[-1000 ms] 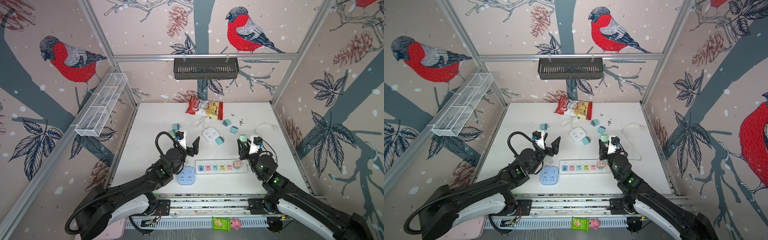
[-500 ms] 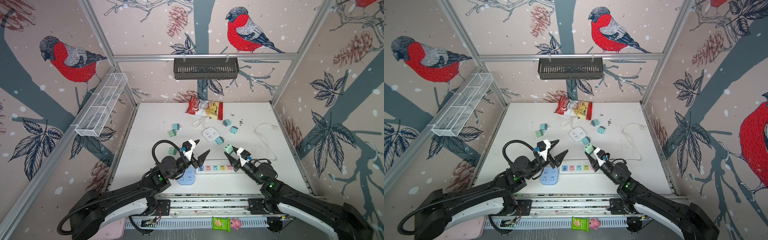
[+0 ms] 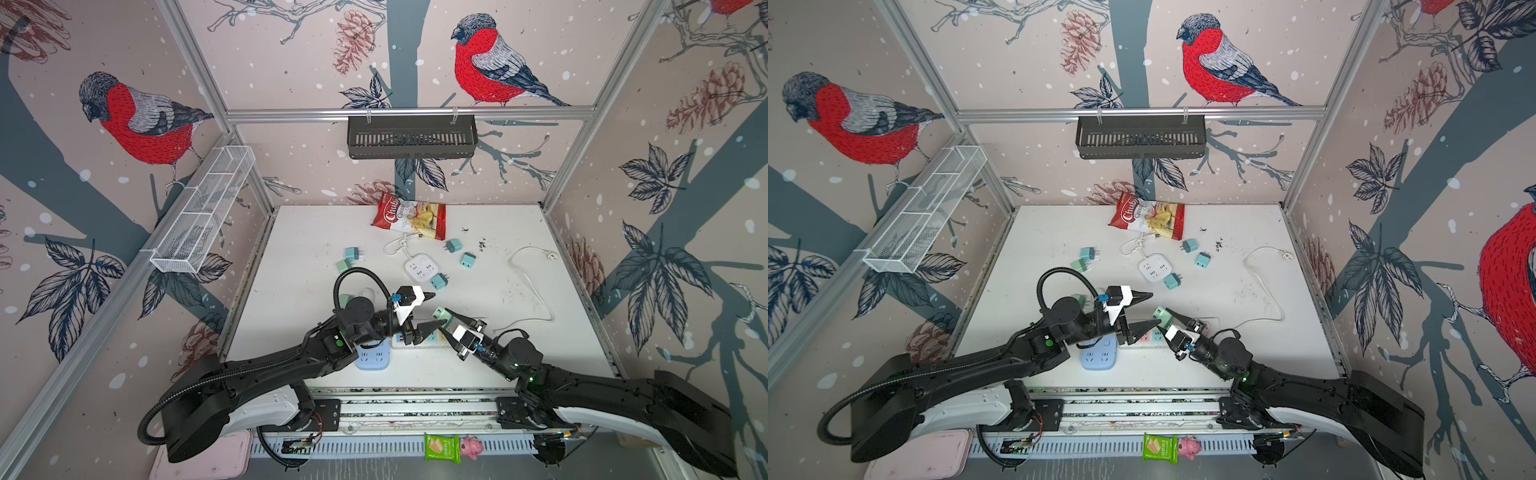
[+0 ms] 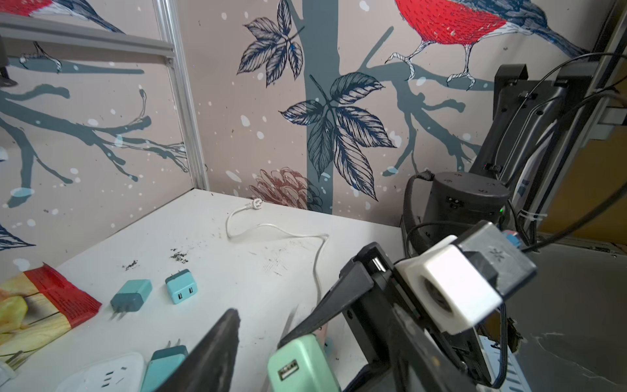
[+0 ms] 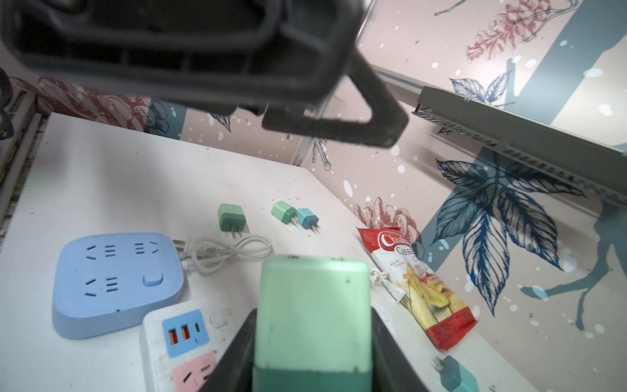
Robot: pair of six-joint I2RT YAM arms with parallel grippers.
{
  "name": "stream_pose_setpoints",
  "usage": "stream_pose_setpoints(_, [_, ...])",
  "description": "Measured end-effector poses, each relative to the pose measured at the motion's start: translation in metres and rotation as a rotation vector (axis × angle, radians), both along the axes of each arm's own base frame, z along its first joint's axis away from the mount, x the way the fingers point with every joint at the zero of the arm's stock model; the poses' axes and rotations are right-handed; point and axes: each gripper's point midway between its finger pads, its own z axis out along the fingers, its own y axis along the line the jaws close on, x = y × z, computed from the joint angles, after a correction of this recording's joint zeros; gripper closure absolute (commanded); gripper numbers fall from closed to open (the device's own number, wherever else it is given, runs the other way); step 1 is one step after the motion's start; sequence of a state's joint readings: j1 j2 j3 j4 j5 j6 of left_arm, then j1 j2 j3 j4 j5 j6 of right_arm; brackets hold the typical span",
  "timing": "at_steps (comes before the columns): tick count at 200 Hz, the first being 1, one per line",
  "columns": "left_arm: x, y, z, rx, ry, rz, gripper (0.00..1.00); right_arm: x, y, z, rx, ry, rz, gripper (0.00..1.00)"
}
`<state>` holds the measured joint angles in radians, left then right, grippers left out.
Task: Insert the plug
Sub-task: 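Carry the light-green adapter toward the left gripper while the left gripper approaches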
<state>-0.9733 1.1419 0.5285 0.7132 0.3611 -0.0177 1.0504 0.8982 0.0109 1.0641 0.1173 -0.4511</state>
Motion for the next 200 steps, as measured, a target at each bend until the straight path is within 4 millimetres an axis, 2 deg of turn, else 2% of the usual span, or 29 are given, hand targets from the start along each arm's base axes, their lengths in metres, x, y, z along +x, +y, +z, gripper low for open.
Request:
stream_pose_setpoints(60, [0.006,-0.013,-0.013,0.059,0.041,-0.014,0.34,-0.011,-0.008,0.037,0.100,-0.110,-0.024,0.95])
stream_pose_setpoints(80, [0.005,-0.020,-0.019,0.092,0.057,-0.034,0.38,-0.014,-0.008,0.041,0.105,-0.124,-0.022,0.95])
stream_pose_setpoints(124, [0.002,-0.030,-0.019,0.110,0.055,-0.072,0.50,-0.012,-0.012,0.042,0.101,-0.137,-0.051,0.95])
stream_pose_setpoints(156, [0.001,-0.036,-0.020,0.125,0.057,-0.087,0.65,-0.010,-0.013,0.040,0.088,-0.137,-0.071,0.95])
stream_pose_setpoints(181, [0.006,-0.040,-0.023,0.135,0.102,-0.065,0.89,-0.003,-0.018,0.039,0.059,-0.160,-0.130,0.94])
stream_pose_setpoints(192, [0.008,-0.041,-0.023,0.140,0.105,-0.058,1.00,-0.002,-0.020,0.039,0.058,-0.159,-0.141,0.88])
stream_pose_setpoints(200, [0.009,-0.041,-0.024,0.142,0.106,-0.056,1.00,-0.001,-0.020,0.039,0.058,-0.158,-0.145,0.81])
